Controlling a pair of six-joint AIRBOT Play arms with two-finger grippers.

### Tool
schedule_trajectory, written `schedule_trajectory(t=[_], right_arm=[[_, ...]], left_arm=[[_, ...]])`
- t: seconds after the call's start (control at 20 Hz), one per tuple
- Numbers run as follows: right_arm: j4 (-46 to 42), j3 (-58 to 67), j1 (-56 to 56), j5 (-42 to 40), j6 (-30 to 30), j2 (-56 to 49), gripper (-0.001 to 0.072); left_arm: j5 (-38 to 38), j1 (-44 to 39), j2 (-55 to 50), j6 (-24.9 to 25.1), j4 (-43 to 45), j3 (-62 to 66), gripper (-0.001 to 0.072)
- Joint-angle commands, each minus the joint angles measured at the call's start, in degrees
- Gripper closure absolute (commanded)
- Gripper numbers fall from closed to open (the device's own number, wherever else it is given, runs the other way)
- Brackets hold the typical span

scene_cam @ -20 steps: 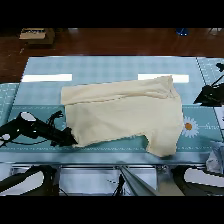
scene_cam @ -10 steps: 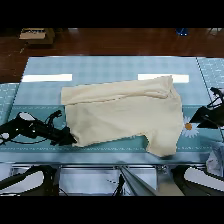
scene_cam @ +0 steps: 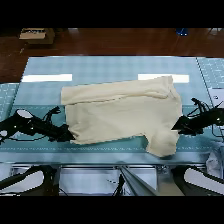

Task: Fold the shirts.

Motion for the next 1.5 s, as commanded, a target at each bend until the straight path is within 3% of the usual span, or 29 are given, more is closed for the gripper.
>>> schedule_trajectory(t=[0.0,0.05,0.15,0.2,0.45,0.7,0.95,1.15,1.35,1.45], right_arm=[[-0.13,-2.73,4.24,-5.57,0.59,-0.04,0.0408],[-0.31,-2.32,4.90,-4.85,-0.81,-0.04,0.0565],[-2.73,-0.76,4.96,-0.63,-3.45,0.11,0.0592],[-4.28,0.50,4.98,1.57,-4.07,0.44,0.0685],[1.62,10.38,4.98,3.30,-6.56,8.13,0.0687],[14.16,22.10,7.85,-7.74,-2.93,9.35,0.0688],[13.94,27.08,15.67,-29.07,3.61,-1.79,0.0688],[14.21,29.97,16.81,-35.06,4.07,-10.21,0.0688],[14.99,30.01,17.00,-38.38,5.90,-14.82,0.0687],[15.26,30.01,17.62,-38.51,5.90,-15.85,0.0686]], left_arm=[[-1.60,0.04,0.02,0.07,-0.52,2.56,0.0688],[-2.14,0.04,0.02,0.07,-0.52,3.65,0.0688],[-2.91,0.04,0.02,0.07,-0.52,6.16,0.0688],[-2.99,0.04,0.02,0.04,-0.52,7.48,0.0688],[-6.56,0.04,1.40,0.04,-0.55,16.35,0.0689],[-5.49,-0.04,3.93,-1.95,-5.16,27.69,0.0689],[9.75,-0.02,3.19,-5.66,-6.95,28.87,0.0690],[19.76,-0.26,-0.61,-6.56,-6.95,28.89,0.0689],[21.59,-0.79,-7.45,-6.49,-7.78,28.89,0.0688],[21.88,-1.79,-9.77,-3.37,-12.22,28.89,0.0689]])
